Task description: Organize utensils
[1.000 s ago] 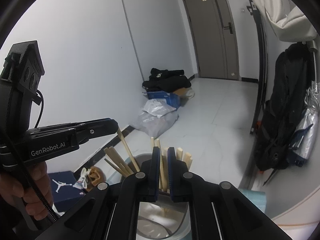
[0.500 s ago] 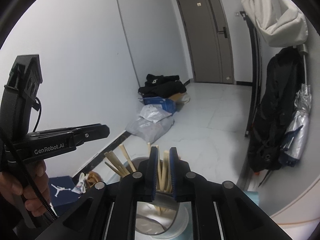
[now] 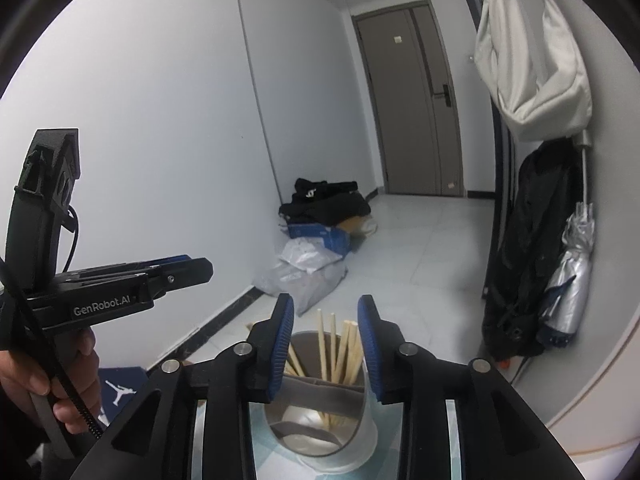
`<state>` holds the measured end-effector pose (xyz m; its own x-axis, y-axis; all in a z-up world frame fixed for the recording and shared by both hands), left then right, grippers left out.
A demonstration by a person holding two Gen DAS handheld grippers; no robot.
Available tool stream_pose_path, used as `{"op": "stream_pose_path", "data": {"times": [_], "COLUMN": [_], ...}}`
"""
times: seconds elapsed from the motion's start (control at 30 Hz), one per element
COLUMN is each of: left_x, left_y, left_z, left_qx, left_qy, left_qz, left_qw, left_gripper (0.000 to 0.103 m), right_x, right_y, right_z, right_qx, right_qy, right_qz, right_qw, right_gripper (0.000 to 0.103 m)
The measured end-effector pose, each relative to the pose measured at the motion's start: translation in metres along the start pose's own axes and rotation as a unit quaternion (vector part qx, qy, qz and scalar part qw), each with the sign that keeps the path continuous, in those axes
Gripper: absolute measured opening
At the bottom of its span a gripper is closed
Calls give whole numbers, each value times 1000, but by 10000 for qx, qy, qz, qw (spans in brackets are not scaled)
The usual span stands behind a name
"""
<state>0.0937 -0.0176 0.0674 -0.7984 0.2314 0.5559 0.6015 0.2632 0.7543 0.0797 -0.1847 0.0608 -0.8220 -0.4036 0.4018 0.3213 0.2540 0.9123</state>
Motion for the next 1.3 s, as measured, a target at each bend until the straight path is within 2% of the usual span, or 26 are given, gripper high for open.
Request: {"op": "stream_pose_path", "data": {"times": [0.03, 0.13, 0.2, 0.43, 0.7, 0.87, 0.93, 1.03, 1.3], "left_x": [5, 21, 31, 56, 86, 103, 108, 109, 115], "left_y": [-1, -3, -5, -13, -27, -35, -41, -49, -75], "left_z": [-1, -3, -3, 2, 3, 7, 9, 11, 16], "left_qx": [-20, -83, -72, 179, 191, 225, 226, 195, 182], "left_qy": [9, 44, 55, 111, 65, 78, 124, 199, 231], "left_qz": [-59, -243, -381, -665, -1049, -1307, -1407, -1440, -1557], "left_qw": [10000, 9997, 9992, 9976, 9943, 9911, 9897, 9892, 9874], "left_gripper": [40, 41, 41, 55, 79, 90, 94, 95, 95], "right_x": [2, 18, 29, 61, 95, 118, 125, 135, 150], "right_y": [1, 3, 3, -3, -15, -21, -25, -32, -55], "right_z": [1, 5, 9, 19, 31, 41, 44, 48, 56], "right_qx": [9, 16, 19, 98, 87, 149, 166, 138, 190], "right_qy": [-12, -83, -118, -267, -461, -636, -706, -918, -1162], "right_qz": [-18, -111, -185, -290, -460, -611, -618, -610, -585], "right_qw": [10000, 9999, 9998, 9992, 9978, 9960, 9955, 9938, 9913], "right_gripper": [37, 47, 48, 50, 58, 67, 75, 84, 88]}}
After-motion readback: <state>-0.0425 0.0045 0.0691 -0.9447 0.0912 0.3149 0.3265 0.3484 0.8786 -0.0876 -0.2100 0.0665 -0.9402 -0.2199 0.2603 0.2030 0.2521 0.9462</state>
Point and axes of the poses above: each gripper's, at about its wrist camera, not at the fingertips, and x roughly against the way its jaws point, z to its left, y to its top, the point moved 2 cm from there along -x, roughly the way its jaws point, and after that the axes turned 15 degrees about x, right-handed, at the moved point
